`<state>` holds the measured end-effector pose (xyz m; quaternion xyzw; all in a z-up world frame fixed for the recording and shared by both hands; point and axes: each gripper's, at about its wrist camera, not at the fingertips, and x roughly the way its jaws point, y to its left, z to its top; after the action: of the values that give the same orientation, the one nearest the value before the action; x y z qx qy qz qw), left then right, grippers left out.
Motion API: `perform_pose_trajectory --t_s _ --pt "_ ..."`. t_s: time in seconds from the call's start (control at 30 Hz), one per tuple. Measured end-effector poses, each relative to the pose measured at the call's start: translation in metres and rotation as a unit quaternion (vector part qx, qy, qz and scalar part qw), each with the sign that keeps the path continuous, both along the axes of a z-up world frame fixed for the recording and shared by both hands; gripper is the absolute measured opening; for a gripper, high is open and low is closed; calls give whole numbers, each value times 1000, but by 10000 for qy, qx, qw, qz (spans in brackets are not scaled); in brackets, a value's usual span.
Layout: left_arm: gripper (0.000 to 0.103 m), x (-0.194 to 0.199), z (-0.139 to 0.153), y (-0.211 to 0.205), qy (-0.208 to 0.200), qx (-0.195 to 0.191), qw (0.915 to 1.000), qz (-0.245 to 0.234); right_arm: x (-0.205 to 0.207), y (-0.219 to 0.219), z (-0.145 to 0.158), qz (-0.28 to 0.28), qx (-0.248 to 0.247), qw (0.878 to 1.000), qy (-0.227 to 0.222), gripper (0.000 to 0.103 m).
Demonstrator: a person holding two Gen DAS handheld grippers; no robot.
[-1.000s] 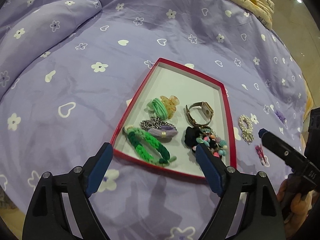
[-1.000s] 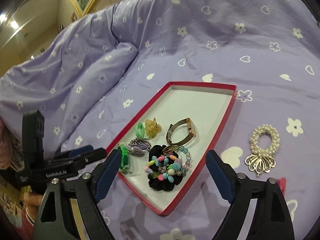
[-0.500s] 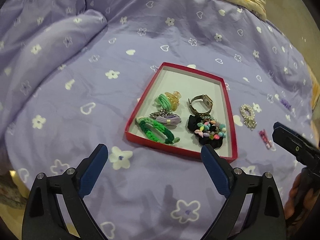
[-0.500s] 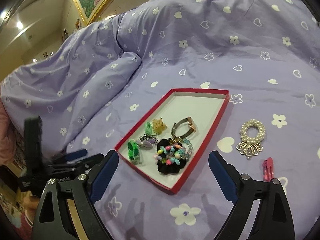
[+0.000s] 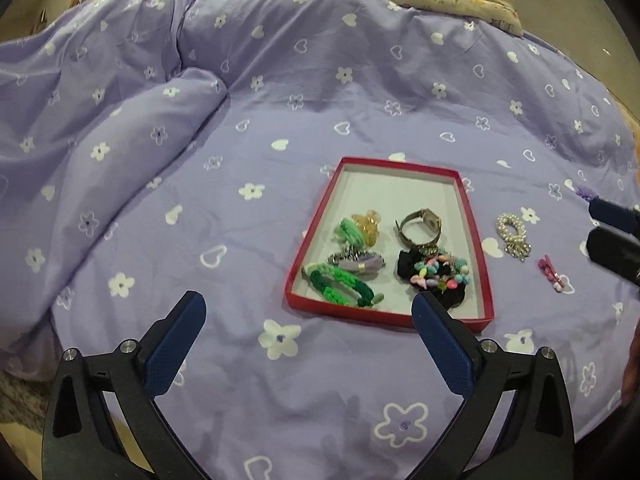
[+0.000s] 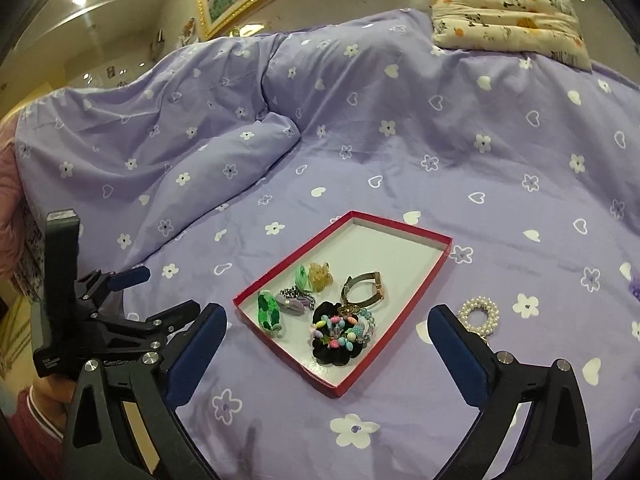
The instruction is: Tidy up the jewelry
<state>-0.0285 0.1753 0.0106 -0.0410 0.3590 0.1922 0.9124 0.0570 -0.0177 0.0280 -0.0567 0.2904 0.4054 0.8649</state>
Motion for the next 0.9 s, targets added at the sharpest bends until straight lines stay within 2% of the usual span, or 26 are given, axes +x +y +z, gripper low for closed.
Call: perform_pose_trajectory --t_s 0.2,0.4,0.9 --pt "103 -4 -22 -6 -52 -10 10000 74 -1 5 -43 -228 -67 9996 139 102" --pt "103 -9 -33 -10 7 -9 10000 97 -3 3 -70 -294 -163 9988 348 102" --pt "103 -24 -42 -17 22 -34 9998 213 -17 -2 -88 -265 -134 9981 531 102"
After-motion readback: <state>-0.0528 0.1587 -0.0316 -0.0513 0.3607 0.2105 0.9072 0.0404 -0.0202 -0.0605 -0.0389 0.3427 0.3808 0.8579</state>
